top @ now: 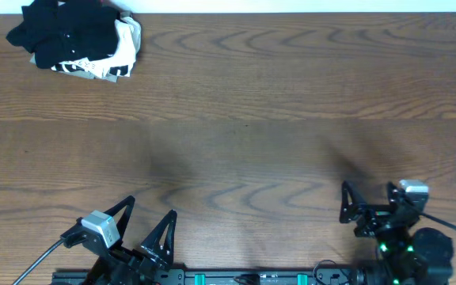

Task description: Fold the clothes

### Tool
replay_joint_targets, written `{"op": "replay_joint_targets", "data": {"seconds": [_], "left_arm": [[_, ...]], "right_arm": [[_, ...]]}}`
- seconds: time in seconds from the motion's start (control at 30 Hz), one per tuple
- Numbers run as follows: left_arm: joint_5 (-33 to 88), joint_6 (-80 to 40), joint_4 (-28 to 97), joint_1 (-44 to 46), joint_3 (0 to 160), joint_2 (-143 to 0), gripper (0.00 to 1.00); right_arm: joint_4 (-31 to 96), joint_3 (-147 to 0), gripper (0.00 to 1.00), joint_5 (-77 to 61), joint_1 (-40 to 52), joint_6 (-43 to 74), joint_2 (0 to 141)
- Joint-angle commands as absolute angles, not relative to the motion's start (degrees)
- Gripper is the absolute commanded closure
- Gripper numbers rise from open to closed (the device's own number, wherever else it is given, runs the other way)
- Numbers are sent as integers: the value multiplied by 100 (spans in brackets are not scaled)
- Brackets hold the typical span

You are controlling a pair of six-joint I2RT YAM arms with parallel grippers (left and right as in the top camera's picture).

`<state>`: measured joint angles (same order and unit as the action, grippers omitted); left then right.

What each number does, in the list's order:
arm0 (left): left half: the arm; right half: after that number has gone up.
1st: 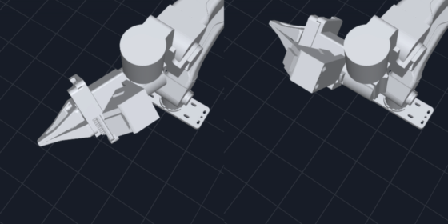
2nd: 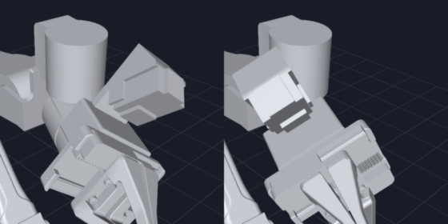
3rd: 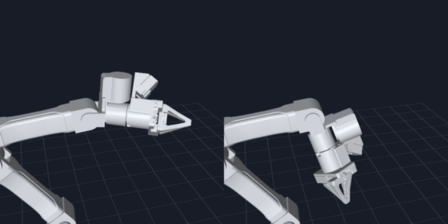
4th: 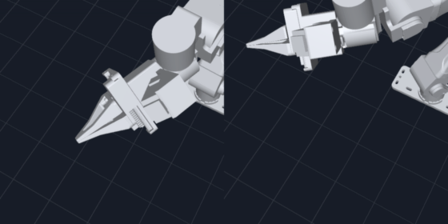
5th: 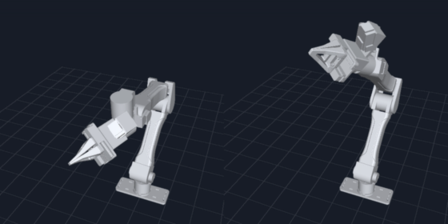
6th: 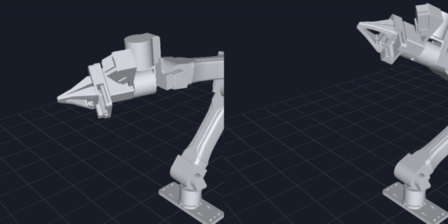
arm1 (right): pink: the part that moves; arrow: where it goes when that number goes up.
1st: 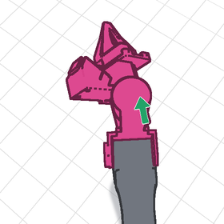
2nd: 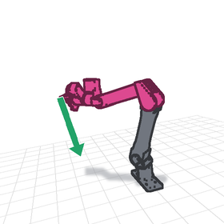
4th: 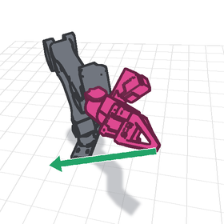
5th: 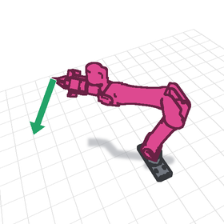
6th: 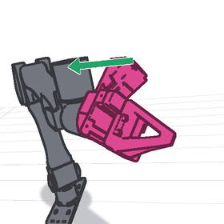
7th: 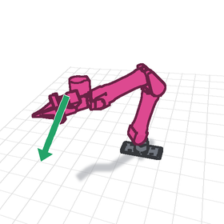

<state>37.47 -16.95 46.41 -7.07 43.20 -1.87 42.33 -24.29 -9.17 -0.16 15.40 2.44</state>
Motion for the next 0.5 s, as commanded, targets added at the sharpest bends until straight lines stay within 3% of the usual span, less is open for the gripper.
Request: {"op": "replay_joint_targets", "data": {"seconds": [0.0,0.47], "left_arm": [[3837,-1750,4628,-716,4296,-148,2],[3837,-1750,4628,-716,4296,-148,2]], "right_arm": [[3736,-1848,1,-947,86,1428,69],[1278,-781,1,-1011,290,172,30]]}}
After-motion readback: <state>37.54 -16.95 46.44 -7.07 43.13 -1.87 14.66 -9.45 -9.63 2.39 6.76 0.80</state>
